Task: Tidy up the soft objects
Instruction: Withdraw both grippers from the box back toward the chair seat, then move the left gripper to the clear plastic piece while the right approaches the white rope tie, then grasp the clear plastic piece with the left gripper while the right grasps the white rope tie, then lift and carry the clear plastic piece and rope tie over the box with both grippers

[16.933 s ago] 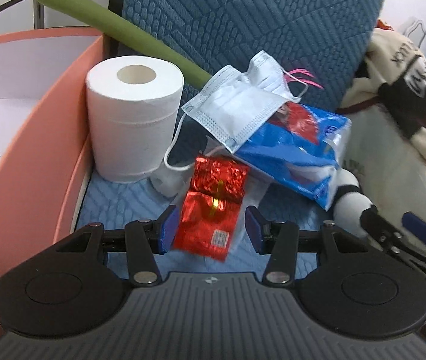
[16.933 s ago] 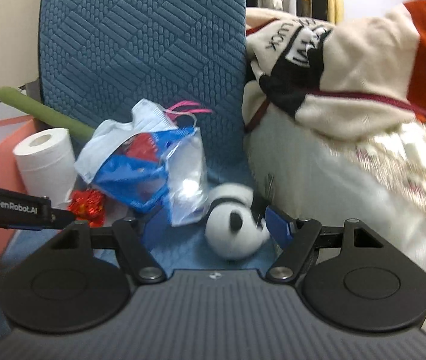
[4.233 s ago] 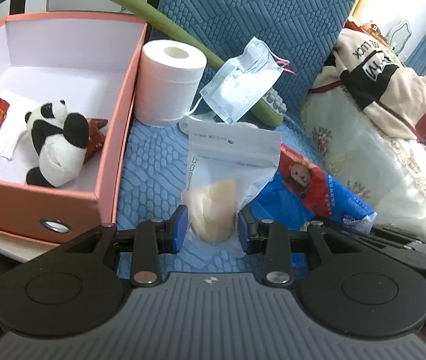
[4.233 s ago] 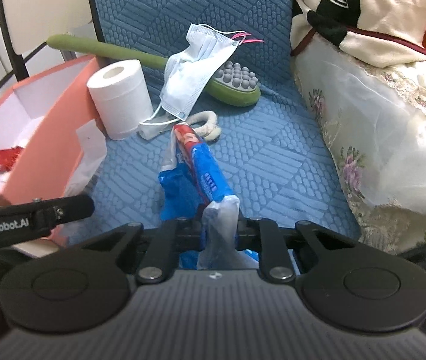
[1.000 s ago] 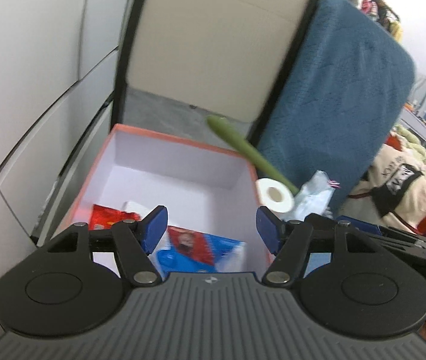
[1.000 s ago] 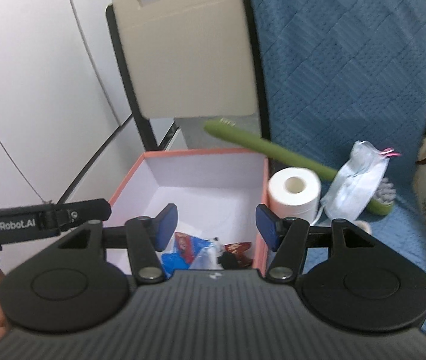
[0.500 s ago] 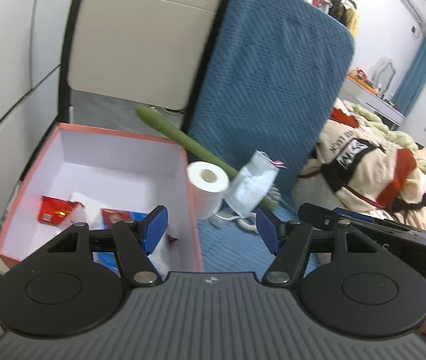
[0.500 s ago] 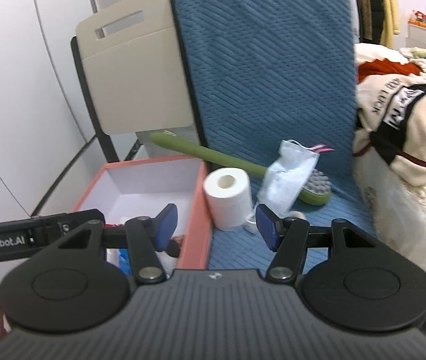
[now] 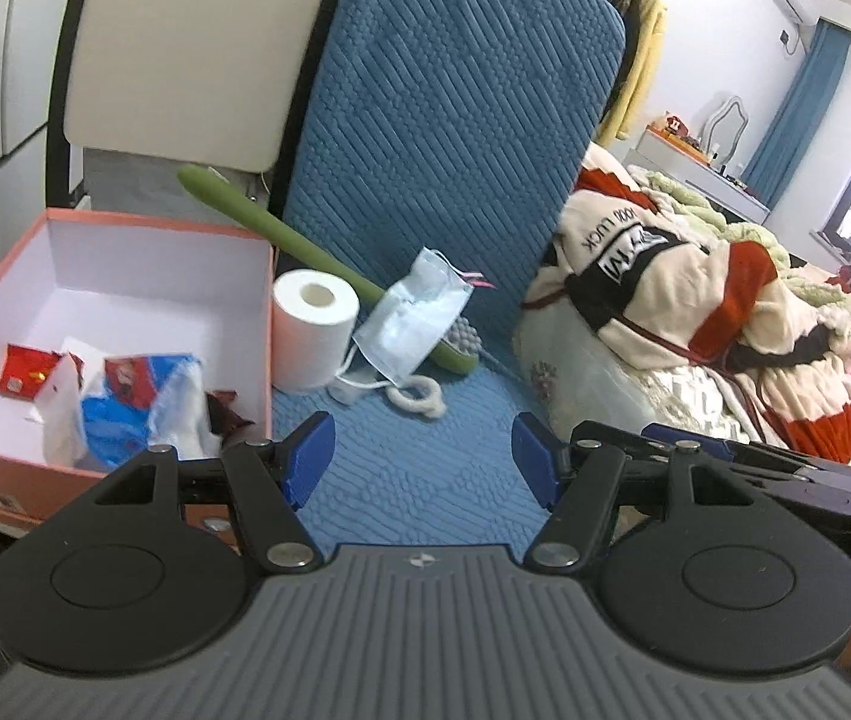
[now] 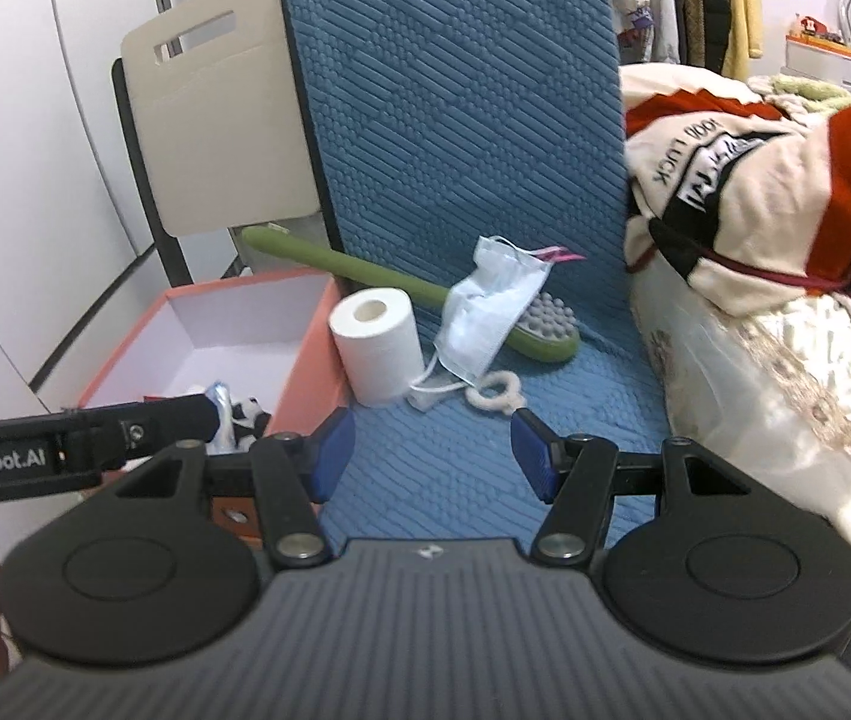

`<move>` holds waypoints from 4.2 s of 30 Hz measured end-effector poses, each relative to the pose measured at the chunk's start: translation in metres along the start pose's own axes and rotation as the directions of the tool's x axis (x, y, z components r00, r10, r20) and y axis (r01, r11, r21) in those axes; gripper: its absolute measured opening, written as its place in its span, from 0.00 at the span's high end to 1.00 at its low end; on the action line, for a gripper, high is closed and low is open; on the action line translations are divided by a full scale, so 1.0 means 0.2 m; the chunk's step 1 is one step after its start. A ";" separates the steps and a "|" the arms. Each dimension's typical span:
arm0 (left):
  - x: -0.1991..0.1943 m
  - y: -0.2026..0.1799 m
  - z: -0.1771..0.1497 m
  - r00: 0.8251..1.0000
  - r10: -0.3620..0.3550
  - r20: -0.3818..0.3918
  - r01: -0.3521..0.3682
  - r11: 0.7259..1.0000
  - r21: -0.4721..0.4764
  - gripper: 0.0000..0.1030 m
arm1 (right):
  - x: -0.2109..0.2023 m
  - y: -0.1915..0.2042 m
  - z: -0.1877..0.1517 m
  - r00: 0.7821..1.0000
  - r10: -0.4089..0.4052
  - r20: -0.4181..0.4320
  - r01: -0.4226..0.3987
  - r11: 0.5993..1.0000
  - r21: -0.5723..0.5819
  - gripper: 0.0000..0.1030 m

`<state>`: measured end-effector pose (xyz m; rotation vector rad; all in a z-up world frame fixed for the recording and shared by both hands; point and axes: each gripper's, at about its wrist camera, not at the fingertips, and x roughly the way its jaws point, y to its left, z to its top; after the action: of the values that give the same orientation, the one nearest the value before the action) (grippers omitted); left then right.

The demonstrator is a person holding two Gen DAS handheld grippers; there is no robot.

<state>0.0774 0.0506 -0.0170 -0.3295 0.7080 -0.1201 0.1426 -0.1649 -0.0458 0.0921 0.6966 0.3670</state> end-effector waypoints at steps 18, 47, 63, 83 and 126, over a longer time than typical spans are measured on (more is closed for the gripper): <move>0.27 -0.17 -0.16 1.000 0.006 -0.026 -0.004 0.999 0.052 0.32 | 0.11 -0.36 -0.29 0.999 -0.045 -0.022 0.046 0.999 0.027 0.41; 1.30 -0.06 -0.21 0.988 0.101 -0.114 -0.084 0.986 0.145 0.32 | 0.82 -0.59 -0.12 0.997 0.020 -0.079 -0.003 0.977 0.214 0.42; 1.66 0.11 -0.16 0.960 0.254 -0.117 -0.236 0.960 0.148 0.53 | 1.32 -0.58 -0.02 0.969 0.128 -0.213 -0.083 0.975 0.207 0.59; 1.75 0.22 -0.11 0.962 0.253 -0.100 -0.244 0.965 0.095 0.71 | 1.61 -0.41 -0.02 0.957 0.094 -0.276 -0.069 0.993 0.099 0.60; 1.28 0.13 -0.27 0.974 0.113 -0.195 -0.120 0.993 -0.023 0.86 | 1.01 -0.35 -0.21 0.964 -0.012 -0.266 0.027 0.998 0.051 0.86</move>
<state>0.2358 0.0052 -0.2215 -0.3116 0.9214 -0.0286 0.2796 -0.1595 -0.2165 0.0881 0.9726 0.3446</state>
